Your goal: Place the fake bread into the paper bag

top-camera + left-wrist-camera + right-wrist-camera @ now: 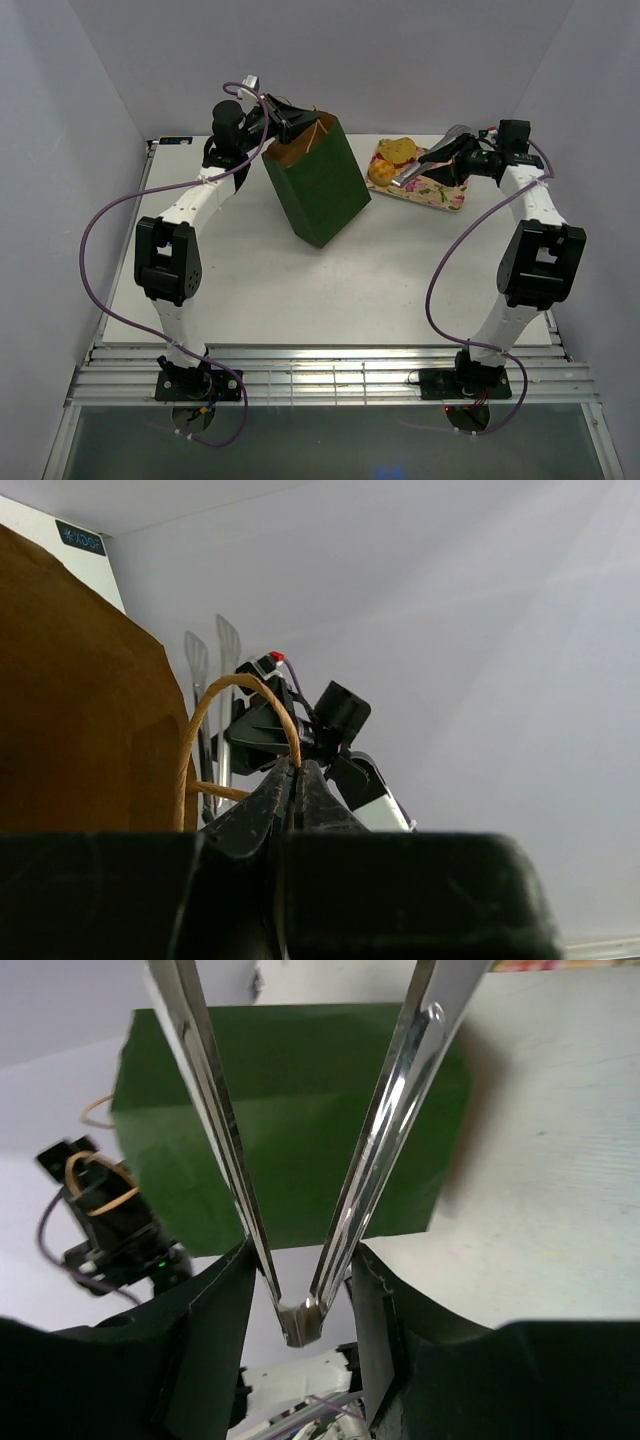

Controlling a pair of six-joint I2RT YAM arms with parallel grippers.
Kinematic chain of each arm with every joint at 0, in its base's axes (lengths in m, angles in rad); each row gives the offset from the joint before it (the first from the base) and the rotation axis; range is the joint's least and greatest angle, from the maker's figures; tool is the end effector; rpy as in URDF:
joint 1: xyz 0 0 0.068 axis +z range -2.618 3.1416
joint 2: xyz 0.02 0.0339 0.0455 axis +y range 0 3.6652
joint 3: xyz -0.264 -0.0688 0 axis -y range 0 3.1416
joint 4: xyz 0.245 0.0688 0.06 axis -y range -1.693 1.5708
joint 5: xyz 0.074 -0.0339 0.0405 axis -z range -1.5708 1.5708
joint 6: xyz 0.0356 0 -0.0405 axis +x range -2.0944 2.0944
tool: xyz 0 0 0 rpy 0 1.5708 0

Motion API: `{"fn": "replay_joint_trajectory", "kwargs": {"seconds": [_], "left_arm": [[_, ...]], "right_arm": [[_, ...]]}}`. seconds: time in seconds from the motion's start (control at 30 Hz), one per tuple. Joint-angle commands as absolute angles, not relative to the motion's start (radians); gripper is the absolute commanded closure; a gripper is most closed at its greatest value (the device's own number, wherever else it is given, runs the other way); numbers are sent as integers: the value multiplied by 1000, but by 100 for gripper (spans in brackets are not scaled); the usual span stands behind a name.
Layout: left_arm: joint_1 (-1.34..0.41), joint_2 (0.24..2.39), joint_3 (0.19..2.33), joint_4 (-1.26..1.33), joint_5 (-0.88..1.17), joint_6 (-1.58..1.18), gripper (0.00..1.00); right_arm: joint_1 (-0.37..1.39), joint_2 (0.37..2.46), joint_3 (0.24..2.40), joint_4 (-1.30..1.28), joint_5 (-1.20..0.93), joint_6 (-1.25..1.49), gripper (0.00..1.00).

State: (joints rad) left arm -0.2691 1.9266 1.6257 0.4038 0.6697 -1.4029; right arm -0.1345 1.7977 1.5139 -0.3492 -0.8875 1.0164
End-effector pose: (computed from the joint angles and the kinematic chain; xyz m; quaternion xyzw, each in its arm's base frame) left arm 0.4425 -0.1450 0.3561 -0.1339 0.6647 -0.6679 0.3069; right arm 0.4092 -0.0275 0.3027 0.2757 0.7815 0.5205 0.2056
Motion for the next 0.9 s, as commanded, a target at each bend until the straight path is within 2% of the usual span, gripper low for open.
{"fn": "replay_joint_trajectory", "kwargs": {"seconds": [0.0, 0.2, 0.37, 0.6, 0.87], "left_arm": [[-276, 1850, 1637, 411, 660, -1393, 100], [-287, 1855, 1649, 402, 663, -1384, 100], [-293, 1879, 1745, 302, 681, -1333, 100], [-296, 1933, 1994, -27, 704, -1192, 100], [-298, 1919, 2008, -99, 695, -1164, 100]], "right_arm": [[-130, 1819, 1632, -650, -767, 744, 52], [-135, 1810, 1575, -690, -698, 666, 53], [-133, 1832, 1601, -767, -635, 571, 53], [-81, 1905, 1747, -865, -652, 422, 58], [-75, 1864, 1709, -822, -614, 456, 61]]}}
